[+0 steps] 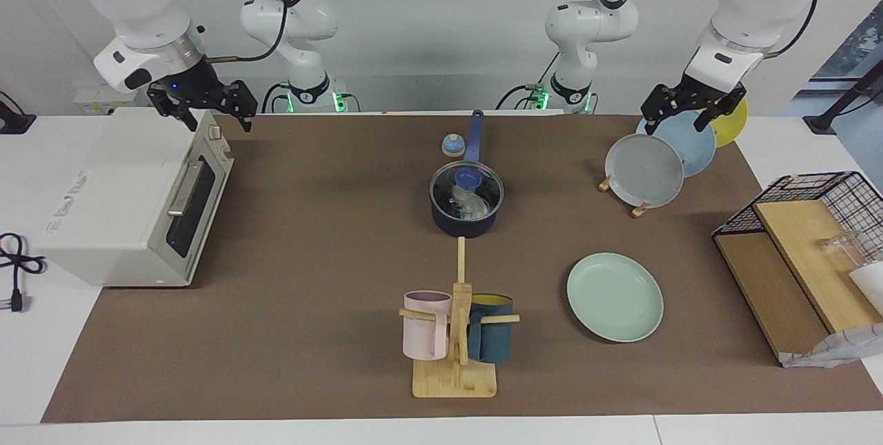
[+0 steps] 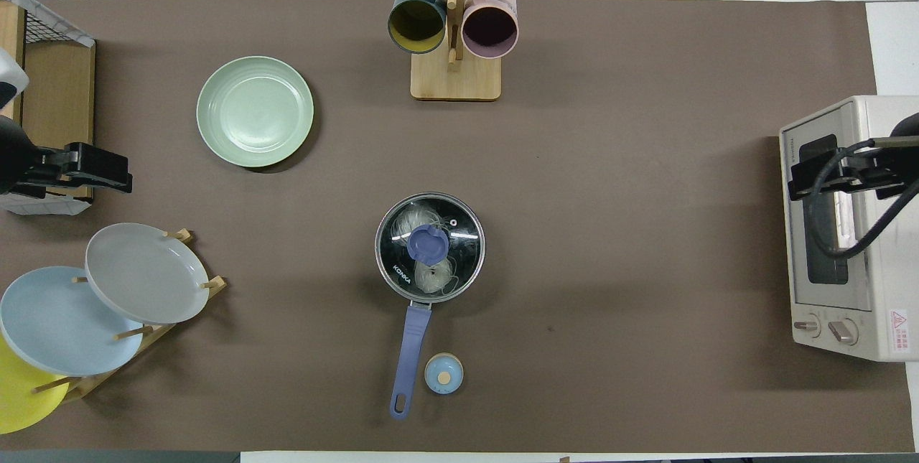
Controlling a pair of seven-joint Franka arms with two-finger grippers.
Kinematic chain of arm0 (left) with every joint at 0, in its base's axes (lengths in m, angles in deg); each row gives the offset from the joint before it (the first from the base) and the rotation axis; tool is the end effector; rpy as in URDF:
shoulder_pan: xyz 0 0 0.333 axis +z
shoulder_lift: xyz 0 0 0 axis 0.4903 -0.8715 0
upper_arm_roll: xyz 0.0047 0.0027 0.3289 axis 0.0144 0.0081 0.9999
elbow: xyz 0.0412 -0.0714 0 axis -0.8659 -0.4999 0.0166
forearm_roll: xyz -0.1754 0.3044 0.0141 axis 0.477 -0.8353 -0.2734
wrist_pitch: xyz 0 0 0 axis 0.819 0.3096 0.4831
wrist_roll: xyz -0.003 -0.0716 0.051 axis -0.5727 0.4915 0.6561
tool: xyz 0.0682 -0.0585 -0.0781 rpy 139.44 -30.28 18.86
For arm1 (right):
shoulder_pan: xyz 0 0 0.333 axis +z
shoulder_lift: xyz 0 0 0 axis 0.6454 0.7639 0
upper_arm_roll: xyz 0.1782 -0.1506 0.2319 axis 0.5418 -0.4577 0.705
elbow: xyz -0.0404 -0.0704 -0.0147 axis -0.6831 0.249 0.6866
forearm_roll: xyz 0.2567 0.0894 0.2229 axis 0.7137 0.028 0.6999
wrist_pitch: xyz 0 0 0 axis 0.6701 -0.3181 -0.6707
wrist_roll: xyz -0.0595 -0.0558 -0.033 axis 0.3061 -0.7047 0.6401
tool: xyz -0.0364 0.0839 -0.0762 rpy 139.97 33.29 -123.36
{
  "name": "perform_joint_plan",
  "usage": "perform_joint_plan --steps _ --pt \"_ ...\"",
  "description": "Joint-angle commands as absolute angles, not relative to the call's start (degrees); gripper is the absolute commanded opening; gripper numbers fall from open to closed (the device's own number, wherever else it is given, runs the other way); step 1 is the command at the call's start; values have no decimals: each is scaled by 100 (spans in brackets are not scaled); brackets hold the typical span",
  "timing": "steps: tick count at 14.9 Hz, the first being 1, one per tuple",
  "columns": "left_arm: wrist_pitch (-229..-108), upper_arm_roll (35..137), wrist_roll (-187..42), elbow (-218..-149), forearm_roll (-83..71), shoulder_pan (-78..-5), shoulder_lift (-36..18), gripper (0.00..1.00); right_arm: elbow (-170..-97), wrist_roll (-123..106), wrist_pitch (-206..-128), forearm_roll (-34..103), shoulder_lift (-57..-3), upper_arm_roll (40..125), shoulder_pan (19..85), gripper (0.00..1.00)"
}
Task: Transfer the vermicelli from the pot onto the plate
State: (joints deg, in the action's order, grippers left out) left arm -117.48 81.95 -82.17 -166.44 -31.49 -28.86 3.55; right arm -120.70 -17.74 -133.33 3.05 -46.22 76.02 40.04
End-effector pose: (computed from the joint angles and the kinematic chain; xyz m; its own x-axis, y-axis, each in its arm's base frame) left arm 0.4878 -0.0599 0.6266 0.9988 -0.0203 -0.0434 -0.0210 -0.9996 -0.0163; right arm 0.4926 0.0010 0.6193 0.9941 -0.0189 -0.1070 -0.0167 -0.9996 0.0216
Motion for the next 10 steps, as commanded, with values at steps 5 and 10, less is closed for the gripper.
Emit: perform_joint_plan --steps 5,10 --pt "-11752 8128 -8207 -16652 -3228 -2796 376 100 -12171 -1656 -13435 422 -4720 7654 3958 100" --pt "-11744 8128 -8207 -16652 -3228 -2796 376 100 -12224 -1796 -13611 492 -4746 7742 4414 100"
